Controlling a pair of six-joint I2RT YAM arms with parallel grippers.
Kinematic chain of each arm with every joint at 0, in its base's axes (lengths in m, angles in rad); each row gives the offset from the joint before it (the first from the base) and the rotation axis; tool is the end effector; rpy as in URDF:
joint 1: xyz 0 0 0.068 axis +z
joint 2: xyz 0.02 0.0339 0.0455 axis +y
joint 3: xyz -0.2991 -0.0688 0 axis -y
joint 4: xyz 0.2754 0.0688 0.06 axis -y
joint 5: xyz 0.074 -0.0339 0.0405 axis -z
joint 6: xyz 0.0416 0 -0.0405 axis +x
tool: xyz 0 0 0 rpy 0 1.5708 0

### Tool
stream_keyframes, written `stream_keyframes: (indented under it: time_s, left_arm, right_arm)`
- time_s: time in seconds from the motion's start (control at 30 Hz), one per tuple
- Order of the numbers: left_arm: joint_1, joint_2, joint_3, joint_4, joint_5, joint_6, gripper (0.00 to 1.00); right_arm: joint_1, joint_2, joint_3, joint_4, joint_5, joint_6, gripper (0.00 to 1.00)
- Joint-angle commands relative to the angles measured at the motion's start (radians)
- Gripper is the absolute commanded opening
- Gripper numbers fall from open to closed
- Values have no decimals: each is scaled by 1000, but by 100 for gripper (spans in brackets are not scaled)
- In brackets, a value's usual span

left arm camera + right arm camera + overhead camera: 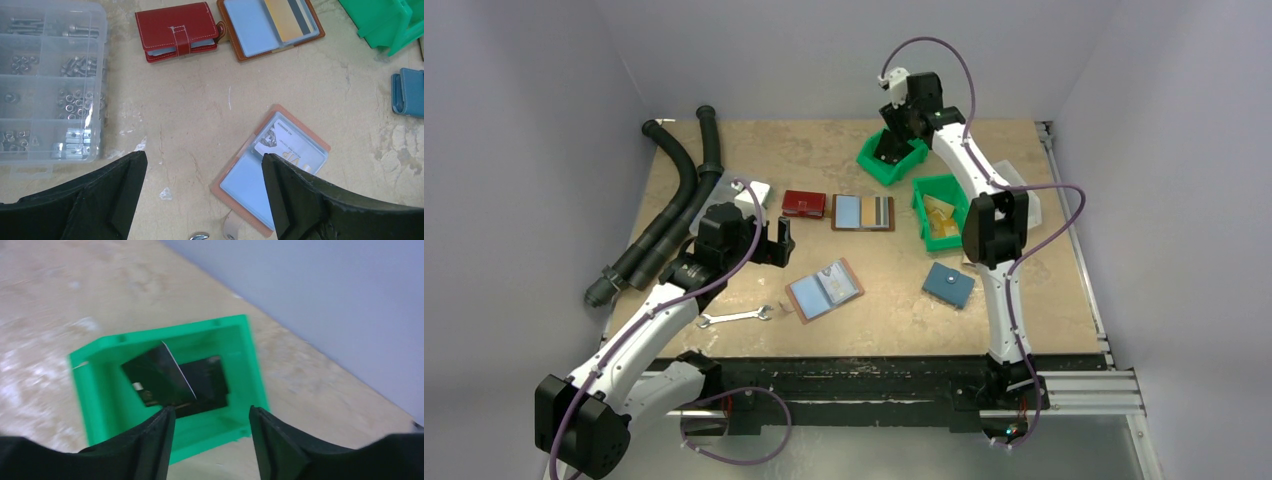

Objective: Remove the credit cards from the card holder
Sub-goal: Place the credit card in the storage box.

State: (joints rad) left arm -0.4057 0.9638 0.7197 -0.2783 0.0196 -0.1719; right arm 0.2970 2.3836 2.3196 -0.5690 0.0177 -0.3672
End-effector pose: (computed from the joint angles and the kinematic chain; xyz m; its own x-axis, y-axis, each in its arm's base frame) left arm 0.2122 -0.0920 0.2932 -0.5219 0.0380 -0.8522 0.3257 0.9322 -0.1579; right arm 0.5826 0.1775 0.2930 -0.4278 -0.5063 -0.7487 -0.4634 0.8341 -0.2992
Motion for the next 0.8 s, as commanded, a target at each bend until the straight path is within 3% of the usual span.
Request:
stream_keyframes:
  time_s: [0.0,0.4,0.63,0.77]
  left_arm:
    - [10,-14,11,36,5,8,92]
    - [10,-38,9,38,7,5,92]
    - [28,-43,5,51,32,-26,93]
    - [53,-49,-1,51,-1,-81,100]
  right_arm:
    - [-10,-24,-7,155,275,54,66]
    - [-12,-123,-94,126,188,80,65]
    - [-12,-262,-262,129,109,77,67]
    - [-12,-365,-384,143,59,70,69]
